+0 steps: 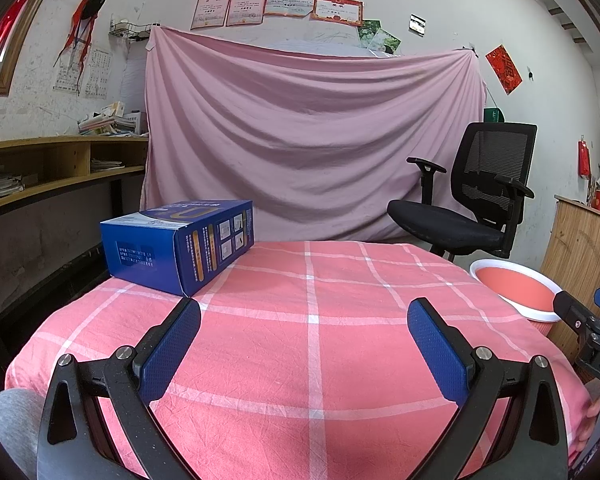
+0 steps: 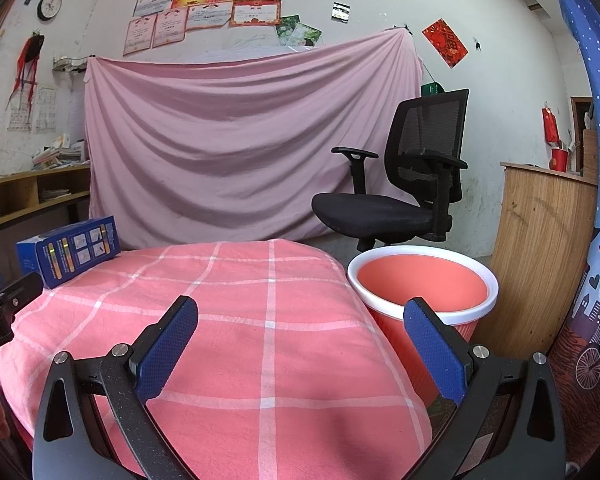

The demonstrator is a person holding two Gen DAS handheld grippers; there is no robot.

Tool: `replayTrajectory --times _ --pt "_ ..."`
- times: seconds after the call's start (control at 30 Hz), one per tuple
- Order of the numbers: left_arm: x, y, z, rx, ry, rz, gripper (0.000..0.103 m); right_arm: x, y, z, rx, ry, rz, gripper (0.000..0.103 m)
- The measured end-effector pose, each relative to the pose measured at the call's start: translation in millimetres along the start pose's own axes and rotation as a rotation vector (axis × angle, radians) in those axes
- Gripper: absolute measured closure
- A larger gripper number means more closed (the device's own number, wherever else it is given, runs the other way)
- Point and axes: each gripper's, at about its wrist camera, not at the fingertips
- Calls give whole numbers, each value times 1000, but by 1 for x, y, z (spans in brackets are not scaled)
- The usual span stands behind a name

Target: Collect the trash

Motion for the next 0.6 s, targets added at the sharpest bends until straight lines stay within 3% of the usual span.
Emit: replayTrajectory --times 0.6 --pt "1 2 -1 -1 0 1 2 0 0 0 -2 -2 1 0"
Point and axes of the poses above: each gripper's, at about its wrist camera, not at the fingertips, and z roughly the way its jaws point, x to its right, y to its underside, and after that the axes turned 13 degrees about x, right-handed
